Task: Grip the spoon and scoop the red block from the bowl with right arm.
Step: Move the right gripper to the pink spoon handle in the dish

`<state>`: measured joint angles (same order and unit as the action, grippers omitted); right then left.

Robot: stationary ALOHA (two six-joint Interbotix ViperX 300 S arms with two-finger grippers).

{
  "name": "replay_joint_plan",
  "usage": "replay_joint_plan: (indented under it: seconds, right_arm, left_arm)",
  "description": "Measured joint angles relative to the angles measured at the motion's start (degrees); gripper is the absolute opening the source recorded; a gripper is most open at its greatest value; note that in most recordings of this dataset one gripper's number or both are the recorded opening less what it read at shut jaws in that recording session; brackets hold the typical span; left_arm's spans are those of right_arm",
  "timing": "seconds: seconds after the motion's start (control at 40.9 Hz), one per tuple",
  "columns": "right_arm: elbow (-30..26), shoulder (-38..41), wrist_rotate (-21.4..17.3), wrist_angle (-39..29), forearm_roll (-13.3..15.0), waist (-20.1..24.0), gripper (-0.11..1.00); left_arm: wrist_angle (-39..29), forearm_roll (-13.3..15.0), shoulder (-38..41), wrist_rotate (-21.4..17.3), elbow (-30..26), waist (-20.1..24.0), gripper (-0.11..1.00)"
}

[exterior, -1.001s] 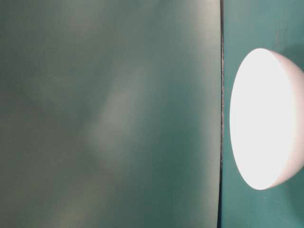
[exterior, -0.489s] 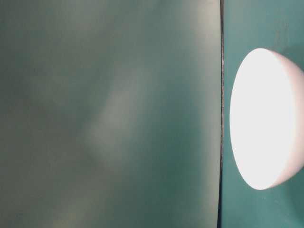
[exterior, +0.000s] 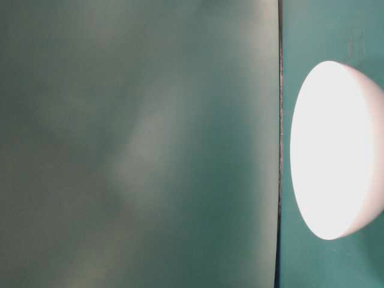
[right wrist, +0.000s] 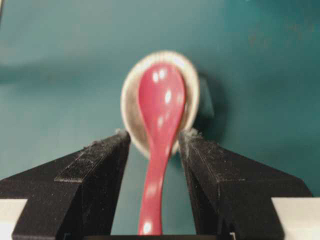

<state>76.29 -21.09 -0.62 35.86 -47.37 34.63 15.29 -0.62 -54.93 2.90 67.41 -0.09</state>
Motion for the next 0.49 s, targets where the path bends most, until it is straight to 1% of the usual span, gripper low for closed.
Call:
replay_joint_plan:
  seconds: [0.049,0.22,0.489]
  right_arm:
    - [0.18,0.35,0.0,0.0,-1.32,1.14,0.52]
    - [0.09,2.02,0.0,0.0,-2.81,3.25,0.52]
    - [-0.79,5.1,0.0,-1.49,-3.43,4.48,0.52]
  left_arm:
    - [0.0,0.0,0.0,0.0,0.09,0.0,0.0]
    - [-0.18,0.0,0.0,0.0,0.0,-0.09,0.0]
    - [-0.35,0.0,0.09,0.53,0.0,-0.09,0.0]
